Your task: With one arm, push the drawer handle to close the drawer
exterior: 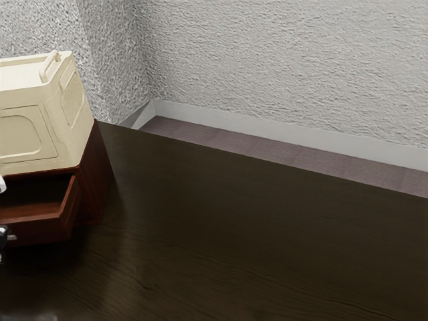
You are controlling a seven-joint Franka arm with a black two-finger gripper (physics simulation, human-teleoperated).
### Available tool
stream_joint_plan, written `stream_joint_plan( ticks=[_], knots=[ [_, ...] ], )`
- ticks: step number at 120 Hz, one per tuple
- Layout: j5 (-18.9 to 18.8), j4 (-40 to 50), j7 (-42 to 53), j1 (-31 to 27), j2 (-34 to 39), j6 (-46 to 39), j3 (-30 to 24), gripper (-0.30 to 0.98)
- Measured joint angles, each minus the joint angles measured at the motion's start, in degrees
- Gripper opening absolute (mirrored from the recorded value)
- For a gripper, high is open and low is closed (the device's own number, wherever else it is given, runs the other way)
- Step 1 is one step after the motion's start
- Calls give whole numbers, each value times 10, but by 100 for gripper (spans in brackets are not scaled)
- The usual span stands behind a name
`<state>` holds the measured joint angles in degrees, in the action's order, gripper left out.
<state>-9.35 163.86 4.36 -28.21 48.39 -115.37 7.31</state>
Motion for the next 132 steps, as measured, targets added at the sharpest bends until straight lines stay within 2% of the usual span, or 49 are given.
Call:
stream_joint_plan(
  ticks=[32,55,93,132],
  knots=[
    [-39,-17,21,-2,-33,-35,45,5],
    [-47,-35,33,-3,-84,-86,60,1],
    [-23,-61,45,-1,-144,-179,41,2],
    [8,-121,54,-1,-225,-222,39,3]
  ],
)
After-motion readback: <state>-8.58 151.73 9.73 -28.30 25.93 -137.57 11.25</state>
